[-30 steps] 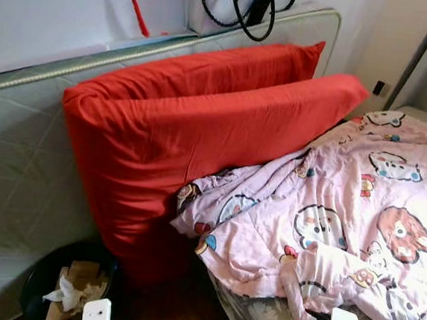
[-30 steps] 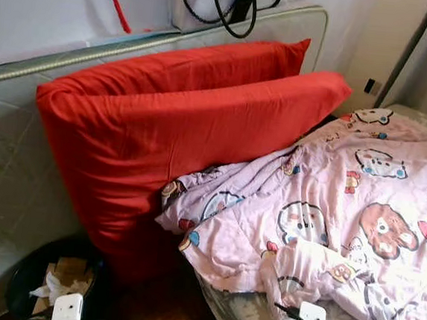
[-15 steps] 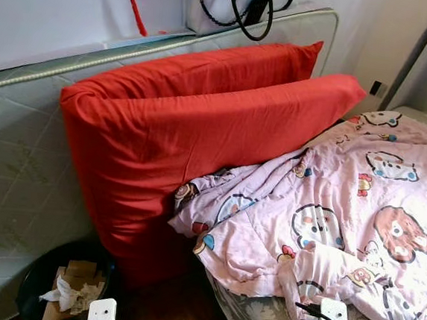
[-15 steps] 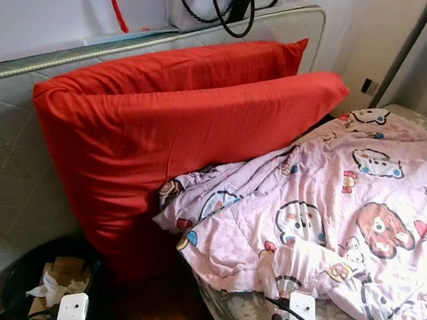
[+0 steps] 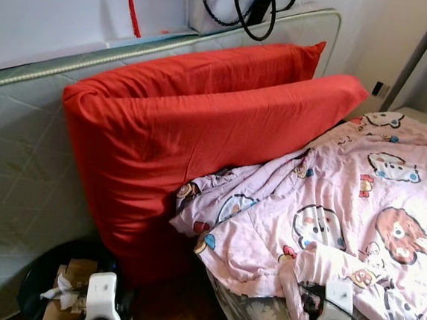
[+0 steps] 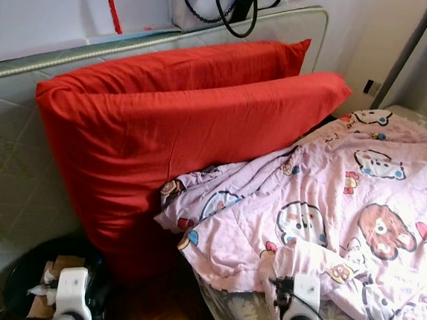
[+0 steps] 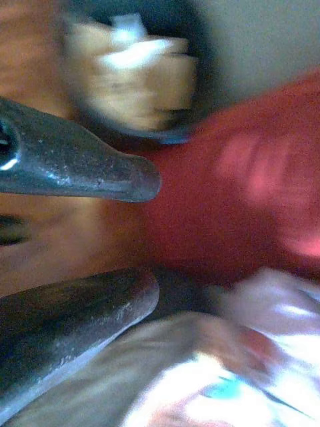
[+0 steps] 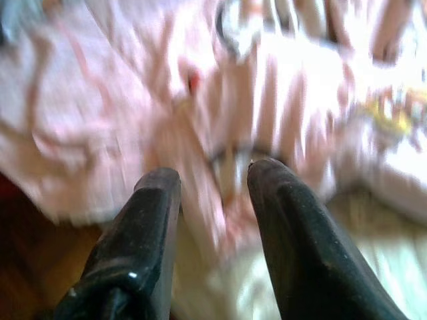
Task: Clean up the room
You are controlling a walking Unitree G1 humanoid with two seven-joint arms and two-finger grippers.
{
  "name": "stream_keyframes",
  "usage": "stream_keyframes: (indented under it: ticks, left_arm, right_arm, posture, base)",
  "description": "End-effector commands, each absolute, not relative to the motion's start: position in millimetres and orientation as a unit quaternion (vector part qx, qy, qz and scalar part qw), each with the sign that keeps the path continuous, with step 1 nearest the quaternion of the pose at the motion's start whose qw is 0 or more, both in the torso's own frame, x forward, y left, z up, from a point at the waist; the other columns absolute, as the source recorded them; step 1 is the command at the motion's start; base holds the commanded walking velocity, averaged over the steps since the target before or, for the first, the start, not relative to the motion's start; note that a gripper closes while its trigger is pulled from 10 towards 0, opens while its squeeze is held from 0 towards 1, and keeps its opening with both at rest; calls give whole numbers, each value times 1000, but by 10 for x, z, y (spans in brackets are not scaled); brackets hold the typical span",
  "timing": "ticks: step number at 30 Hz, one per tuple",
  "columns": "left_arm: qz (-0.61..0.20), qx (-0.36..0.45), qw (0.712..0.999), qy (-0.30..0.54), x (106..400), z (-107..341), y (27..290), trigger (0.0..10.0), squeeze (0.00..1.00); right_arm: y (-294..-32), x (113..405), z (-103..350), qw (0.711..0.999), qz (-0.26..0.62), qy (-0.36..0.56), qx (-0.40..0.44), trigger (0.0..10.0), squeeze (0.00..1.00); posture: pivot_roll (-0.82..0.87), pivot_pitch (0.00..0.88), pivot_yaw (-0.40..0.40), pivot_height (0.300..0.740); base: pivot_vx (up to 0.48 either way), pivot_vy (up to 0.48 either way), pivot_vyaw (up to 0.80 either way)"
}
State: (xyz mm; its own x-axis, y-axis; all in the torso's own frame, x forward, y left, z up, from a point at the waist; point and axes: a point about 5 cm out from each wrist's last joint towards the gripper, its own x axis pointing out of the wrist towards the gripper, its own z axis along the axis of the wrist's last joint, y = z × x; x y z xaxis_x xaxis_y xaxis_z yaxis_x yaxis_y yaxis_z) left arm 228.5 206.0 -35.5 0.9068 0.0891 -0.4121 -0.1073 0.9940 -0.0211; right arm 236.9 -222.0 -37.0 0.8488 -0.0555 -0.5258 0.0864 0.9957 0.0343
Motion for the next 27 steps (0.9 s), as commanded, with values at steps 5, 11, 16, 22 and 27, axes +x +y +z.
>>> stream_keyframes:
  ticks: [5, 11, 16, 22, 27]
  left_arm:
    - [26, 17, 996, 86, 2382, -25, 2023, 10000, 0]
    - [14, 34, 999, 38, 2352, 120, 1974, 10000, 0]
    - [7, 33, 999, 22, 2421, 245, 1944, 10000, 0]
    - [18, 32, 999, 11, 2444, 329, 1987, 10000, 0]
    - [14, 32, 999, 18, 2425, 333, 1986, 10000, 0]
  right_arm:
    - [-2220, 2547, -105, 986, -13, 161, 27, 10000, 0]
    - [-2212, 2547, 86, 996, -27, 80, 17, 10000, 0]
    - [-2152, 2552, 176, 998, -30, 56, 4, 10000, 0]
    - [-2156, 2529, 199, 997, -37, 64, 9, 10000, 0]
    - [-2127, 2516, 201, 996, -46, 73, 9, 10000, 0]
  posture:
    - [-4, 0, 32, 740]
    - [-4, 0, 41, 740]
    - [-2, 0, 44, 740]
    - [-2, 0, 45, 740]
    - [6, 0, 48, 705]
  base:
    - [0, 0, 0]
    - [0, 0, 0]
    - [0, 0, 0]
    - [0, 0, 0]
    - [0, 0, 0]
